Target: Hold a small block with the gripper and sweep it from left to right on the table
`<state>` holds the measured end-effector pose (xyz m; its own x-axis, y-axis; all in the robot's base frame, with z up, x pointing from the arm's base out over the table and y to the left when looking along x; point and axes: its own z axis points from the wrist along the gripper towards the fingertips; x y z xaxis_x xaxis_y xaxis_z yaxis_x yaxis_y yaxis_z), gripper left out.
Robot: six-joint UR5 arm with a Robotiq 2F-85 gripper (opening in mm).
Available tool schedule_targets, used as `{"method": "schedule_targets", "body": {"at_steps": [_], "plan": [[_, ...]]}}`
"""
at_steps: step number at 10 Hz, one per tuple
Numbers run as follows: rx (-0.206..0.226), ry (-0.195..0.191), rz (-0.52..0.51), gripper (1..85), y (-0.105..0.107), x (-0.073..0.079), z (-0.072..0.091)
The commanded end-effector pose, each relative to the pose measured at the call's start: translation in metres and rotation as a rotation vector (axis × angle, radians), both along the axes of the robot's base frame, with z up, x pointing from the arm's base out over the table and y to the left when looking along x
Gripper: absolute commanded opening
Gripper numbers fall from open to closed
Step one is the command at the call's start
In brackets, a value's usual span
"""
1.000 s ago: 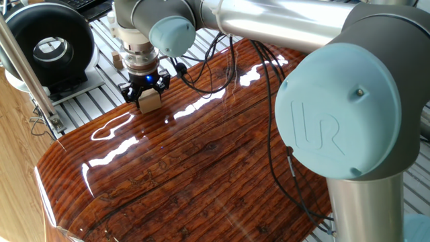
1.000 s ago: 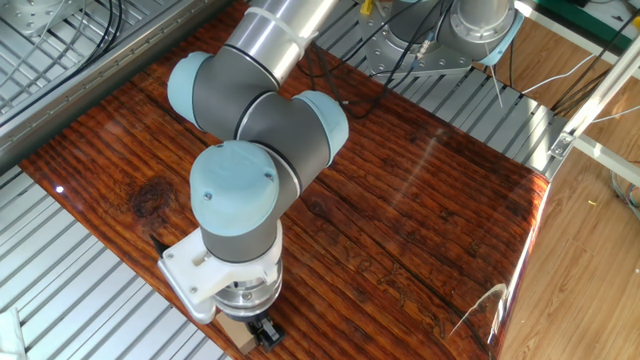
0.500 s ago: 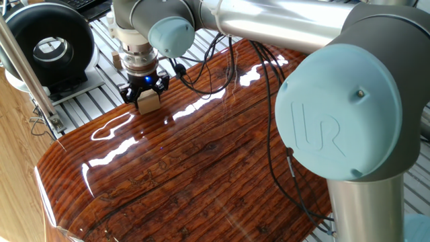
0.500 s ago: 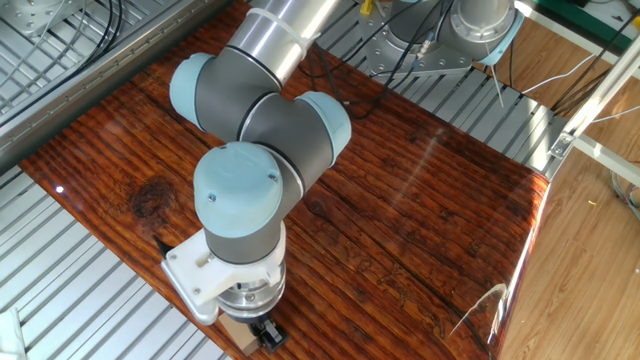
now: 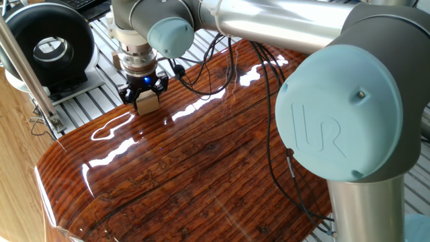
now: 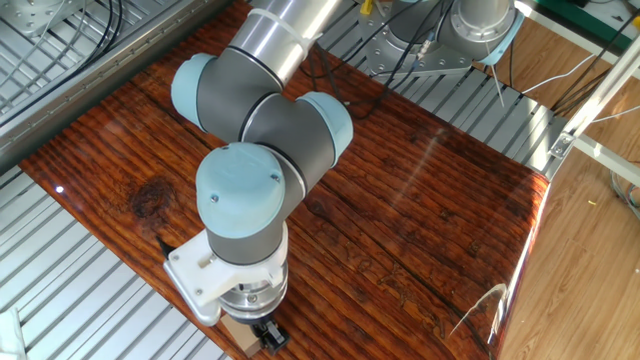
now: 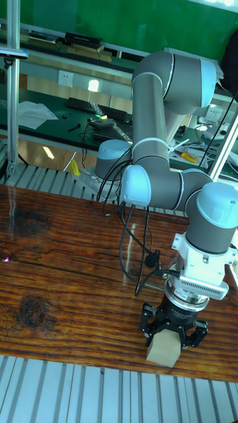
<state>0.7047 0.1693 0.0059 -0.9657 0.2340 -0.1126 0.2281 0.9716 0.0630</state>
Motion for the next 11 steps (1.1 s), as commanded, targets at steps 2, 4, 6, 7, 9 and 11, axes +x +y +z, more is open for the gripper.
{"method": "schedule_targets", "body": {"at_steps": [2, 4, 6, 7, 9, 11], "plan": [[0.016, -0.002, -0.015, 1.0, 0.005, 0.001, 0.000], [0.014, -0.002, -0.021, 1.0, 0.008, 0.002, 0.002], [0.018, -0.002, -0.025, 1.0, 0.012, 0.002, 0.003], [0.018, -0.002, -0.025, 1.0, 0.013, 0.002, 0.003], [0.019, -0.003, -0.027, 1.0, 0.015, 0.002, 0.003], [0.025, -0.005, -0.033, 1.0, 0.020, 0.003, 0.003]]}}
